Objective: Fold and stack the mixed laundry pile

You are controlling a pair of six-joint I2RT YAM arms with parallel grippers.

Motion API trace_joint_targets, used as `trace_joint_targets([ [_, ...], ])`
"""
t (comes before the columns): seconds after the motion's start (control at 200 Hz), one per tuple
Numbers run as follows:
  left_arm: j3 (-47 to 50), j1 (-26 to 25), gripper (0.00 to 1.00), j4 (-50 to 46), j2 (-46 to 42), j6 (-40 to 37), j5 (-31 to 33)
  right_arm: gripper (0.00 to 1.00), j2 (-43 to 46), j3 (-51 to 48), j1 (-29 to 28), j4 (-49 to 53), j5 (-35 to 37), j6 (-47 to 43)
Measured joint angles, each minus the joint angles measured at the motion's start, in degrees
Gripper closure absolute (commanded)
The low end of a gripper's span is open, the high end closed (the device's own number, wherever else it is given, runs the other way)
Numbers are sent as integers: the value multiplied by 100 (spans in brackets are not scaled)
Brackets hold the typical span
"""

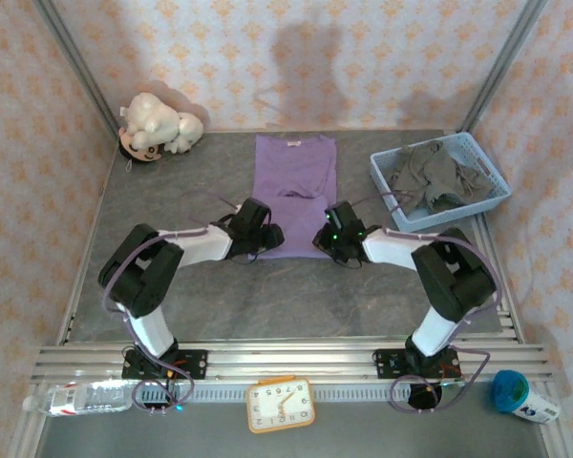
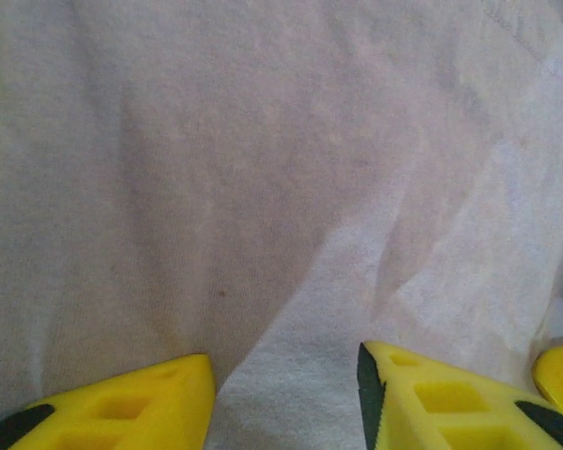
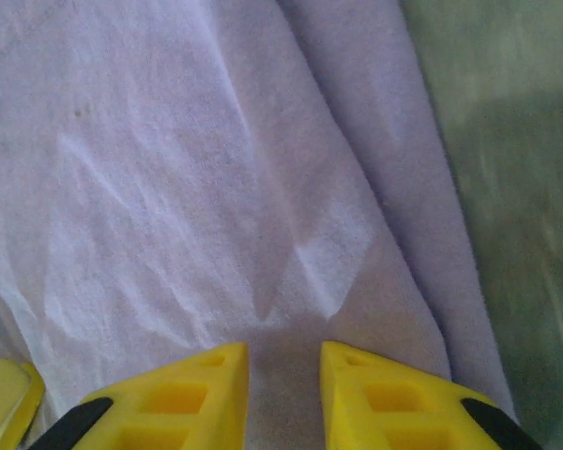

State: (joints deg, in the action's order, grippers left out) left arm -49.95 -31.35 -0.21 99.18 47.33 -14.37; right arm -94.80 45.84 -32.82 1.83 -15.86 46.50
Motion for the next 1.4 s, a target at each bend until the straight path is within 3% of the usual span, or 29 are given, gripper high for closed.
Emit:
trace_joint_targets([
  [0.035,168,-68,45,-17,-168,74,2,72,162,-120,-105,120,20,42],
  [0.15,557,-212,18,-210,-688,269,28,63,669,-376,-326,586,81,151],
  [0.23,640,-214,5,-612,-1014,380,162,58,1001,-413,-341,894,122,146],
  [0.505,664,-203,3,-1904,-1967,337,778,56,1543,-411,-629,1720,404,-20],
  [0.706,979,-192,10,-2227,-2107,269,907,56,1172,-275,-1364,1829,522,68],
  [0.871,1309,-131,18,-2321,-2114,256,914,58,616,39,-1609,1821,581,111],
  [0.966,1355,-9,27,-2297,-2114,216,907,62,402,173,-1617,1790,654,160],
  [1.151,1362,216,45,-2050,-1978,127,885,81,177,326,-1617,1790,833,205],
  [1.401,1357,302,74,-2170,-1875,-15,916,92,166,356,-1617,1808,968,192],
])
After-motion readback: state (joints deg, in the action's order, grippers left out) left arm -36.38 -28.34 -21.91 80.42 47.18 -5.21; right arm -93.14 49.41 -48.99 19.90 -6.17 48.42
